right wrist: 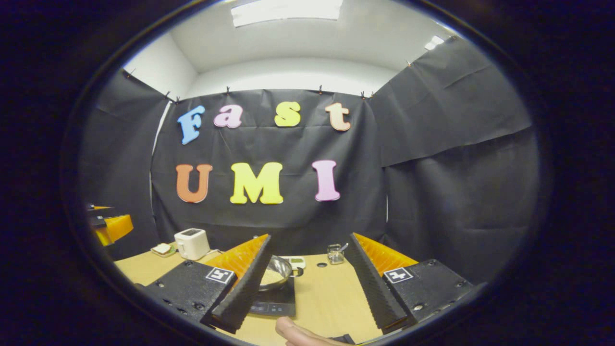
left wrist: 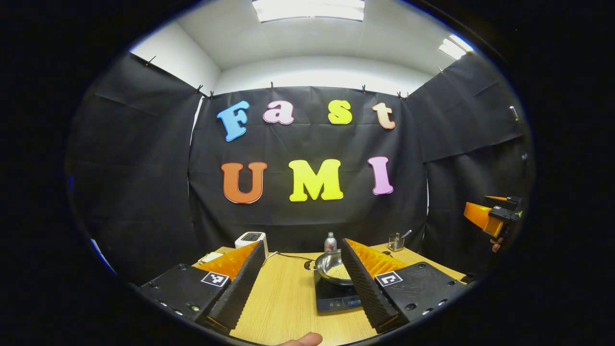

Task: First push the handle of the pot to place it horizontally, then grasp the pot with both hands and set it on the induction cooktop.

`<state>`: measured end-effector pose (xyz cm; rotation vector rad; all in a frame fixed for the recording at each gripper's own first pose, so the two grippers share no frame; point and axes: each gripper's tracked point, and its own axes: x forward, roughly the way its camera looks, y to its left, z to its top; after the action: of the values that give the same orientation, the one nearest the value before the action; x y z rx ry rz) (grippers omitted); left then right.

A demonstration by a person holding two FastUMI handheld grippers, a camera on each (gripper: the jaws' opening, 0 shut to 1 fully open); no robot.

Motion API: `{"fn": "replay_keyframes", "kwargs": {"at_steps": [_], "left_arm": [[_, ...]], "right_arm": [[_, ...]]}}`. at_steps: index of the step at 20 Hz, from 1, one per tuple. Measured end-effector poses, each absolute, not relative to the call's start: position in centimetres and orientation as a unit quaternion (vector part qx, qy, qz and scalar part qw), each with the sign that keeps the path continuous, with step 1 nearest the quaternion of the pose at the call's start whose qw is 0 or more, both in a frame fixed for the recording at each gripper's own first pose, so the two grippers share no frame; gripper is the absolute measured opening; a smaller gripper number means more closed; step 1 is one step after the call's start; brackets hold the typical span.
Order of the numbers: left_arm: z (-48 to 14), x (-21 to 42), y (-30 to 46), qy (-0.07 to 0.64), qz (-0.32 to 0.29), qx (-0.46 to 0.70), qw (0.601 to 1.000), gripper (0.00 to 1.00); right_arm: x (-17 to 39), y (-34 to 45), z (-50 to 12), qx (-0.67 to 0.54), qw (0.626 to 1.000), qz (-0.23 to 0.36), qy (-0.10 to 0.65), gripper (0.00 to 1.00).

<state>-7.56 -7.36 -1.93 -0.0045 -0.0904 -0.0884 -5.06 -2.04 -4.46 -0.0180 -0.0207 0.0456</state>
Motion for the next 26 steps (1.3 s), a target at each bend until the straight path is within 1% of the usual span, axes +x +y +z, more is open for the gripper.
{"fn": "replay_keyframes", "kwargs": {"at_steps": [4, 11, 13, 14, 16, 26], "left_arm": [[-2.5, -7.4, -7.9, -0.041, -0.048, -0.002, 0.998, 0.94], [-2.4, -7.6, -9.3, -0.05, -0.07, 0.001, 0.996, 0.95], [-2.4, -7.9, -9.7, -0.054, -0.077, 0.002, 0.996, 0.95], [-2.5, -8.0, -9.8, -0.055, -0.078, 0.005, 0.995, 0.95], [-2.6, -8.0, -9.8, -0.055, -0.079, 0.012, 0.995, 0.95], [-3.2, -8.2, -9.7, -0.053, -0.077, 0.013, 0.996, 0.95]], "right_arm": [[-5.8, -3.0, -4.6, -0.019, 1.0, 0.005, -0.009, 0.96], [-6.7, -3.5, -4.4, -0.016, 1.0, -0.001, -0.013, 0.96], [-6.7, -3.1, -4.6, -0.014, 1.0, 0.002, -0.008, 0.96], [-6.8, -2.9, -4.4, -0.013, 1.0, 0.005, -0.01, 0.98], [-6.9, -2.8, -4.2, -0.013, 1.0, 0.007, -0.014, 0.96], [-7.9, -2.1, -4.2, -0.009, 1.0, 0.021, -0.021, 0.96]]}}
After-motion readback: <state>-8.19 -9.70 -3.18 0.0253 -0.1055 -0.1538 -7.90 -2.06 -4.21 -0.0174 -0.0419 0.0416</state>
